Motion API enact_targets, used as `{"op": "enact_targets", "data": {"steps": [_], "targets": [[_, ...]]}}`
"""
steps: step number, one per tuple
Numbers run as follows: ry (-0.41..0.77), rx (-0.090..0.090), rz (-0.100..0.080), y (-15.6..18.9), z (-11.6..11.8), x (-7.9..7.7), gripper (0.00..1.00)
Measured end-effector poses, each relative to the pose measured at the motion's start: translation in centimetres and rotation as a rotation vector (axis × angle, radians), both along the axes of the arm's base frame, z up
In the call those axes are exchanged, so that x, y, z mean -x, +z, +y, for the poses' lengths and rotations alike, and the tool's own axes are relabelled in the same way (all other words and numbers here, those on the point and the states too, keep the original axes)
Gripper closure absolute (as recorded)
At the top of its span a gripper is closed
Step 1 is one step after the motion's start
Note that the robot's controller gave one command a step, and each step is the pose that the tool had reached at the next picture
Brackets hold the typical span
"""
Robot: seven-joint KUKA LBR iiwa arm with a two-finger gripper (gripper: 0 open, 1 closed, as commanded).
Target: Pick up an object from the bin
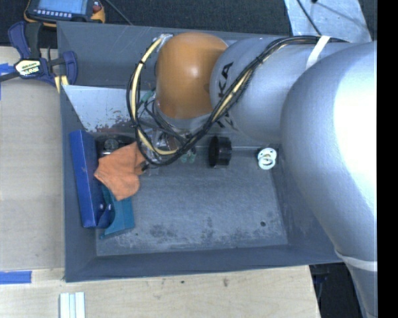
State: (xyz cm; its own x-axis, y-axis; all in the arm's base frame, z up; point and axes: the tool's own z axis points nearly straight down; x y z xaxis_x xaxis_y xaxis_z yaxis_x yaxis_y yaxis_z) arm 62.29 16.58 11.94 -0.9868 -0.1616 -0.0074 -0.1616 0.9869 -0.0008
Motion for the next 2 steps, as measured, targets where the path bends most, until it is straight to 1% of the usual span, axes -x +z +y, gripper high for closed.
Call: {"op": "enact_targets", "data": {"steps": [2], "targets": [[0.000, 0.000, 0.000, 0.62, -0.01, -0.07, 1.00]]}}
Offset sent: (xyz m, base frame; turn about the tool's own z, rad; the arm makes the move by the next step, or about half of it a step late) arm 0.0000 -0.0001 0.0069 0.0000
